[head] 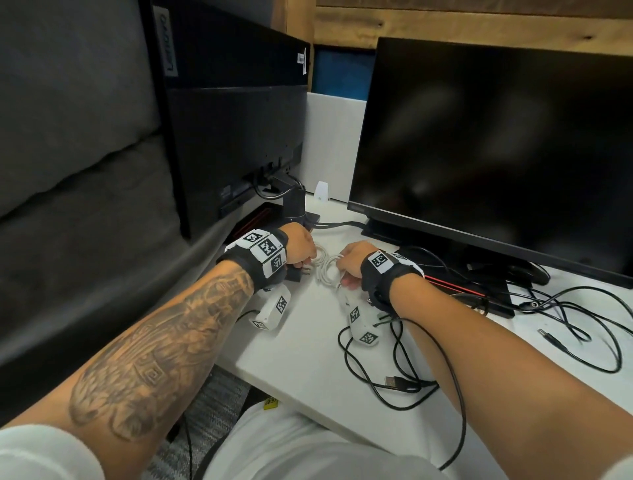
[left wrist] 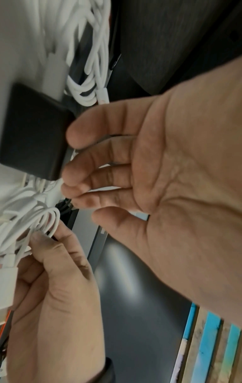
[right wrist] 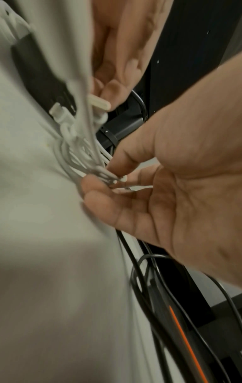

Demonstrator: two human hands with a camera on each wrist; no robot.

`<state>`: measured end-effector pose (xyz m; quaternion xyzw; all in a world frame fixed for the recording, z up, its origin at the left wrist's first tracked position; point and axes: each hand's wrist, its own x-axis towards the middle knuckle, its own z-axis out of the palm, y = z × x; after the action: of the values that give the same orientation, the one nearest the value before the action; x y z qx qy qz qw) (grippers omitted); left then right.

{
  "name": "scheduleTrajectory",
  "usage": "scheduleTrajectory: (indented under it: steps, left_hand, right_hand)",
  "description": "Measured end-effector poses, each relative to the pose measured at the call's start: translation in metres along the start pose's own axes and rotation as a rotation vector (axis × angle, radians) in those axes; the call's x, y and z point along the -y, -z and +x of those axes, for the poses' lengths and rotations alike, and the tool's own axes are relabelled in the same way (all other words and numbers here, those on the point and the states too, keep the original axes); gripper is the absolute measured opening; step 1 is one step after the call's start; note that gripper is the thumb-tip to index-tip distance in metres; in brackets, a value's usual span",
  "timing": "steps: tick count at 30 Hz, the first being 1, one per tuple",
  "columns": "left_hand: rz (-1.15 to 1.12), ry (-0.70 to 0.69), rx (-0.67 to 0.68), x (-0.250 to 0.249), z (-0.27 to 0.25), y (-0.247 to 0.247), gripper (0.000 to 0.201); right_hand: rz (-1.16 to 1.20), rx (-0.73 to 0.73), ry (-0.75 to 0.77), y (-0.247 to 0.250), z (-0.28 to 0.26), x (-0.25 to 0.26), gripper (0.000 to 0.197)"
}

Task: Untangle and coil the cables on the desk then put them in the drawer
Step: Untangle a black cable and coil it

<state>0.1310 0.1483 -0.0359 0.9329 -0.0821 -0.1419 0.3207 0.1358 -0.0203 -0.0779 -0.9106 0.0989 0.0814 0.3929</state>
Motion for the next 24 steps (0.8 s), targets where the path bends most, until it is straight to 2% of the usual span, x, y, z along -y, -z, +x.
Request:
scheduleTrajectory:
  steps: [4,7,10,14,17,20,24]
  left_hand:
    - [0.004,-0.002,0.0,0.003,0.0,0.001,0.025]
    - [0.018,-0.008,0.004,0.003,0.001,0.001,0.026]
    - [0.024,-0.037,-0.016,0.004,0.003,0.0,0.023]
    - [-0.023,-0.129,-0.072,0.001,0.005,-0.001,0.014]
    - [-0.046,-0.231,-0.074,-0.01,0.004,-0.005,0.015]
    - [-0.058,-0.333,-0.059,-0.026,0.0,-0.015,0.014]
    - [0.002,-0.457,-0.052,-0.051,-0.006,-0.031,0.014]
  right_hand:
    - [-0.029,0.038,-0.069,-0.004,-0.003,0.006,0.019]
    - [-0.105,0.041,-0.024,0.0,-0.004,0.006,0.018]
    - [-0.239,-0.005,-0.061,0.006,-0.007,0.007,0.03]
    - [-0.428,-0.073,0.053,0.035,-0.021,0.015,0.047]
    - [-0.35,-0.083,0.109,0.065,-0.047,0.008,0.037]
    - [-0.257,-0.158,0.14,0.094,-0.073,-0.015,0.025]
    - [-0.19,-0.21,0.097,0.129,-0.099,-0.052,0.021]
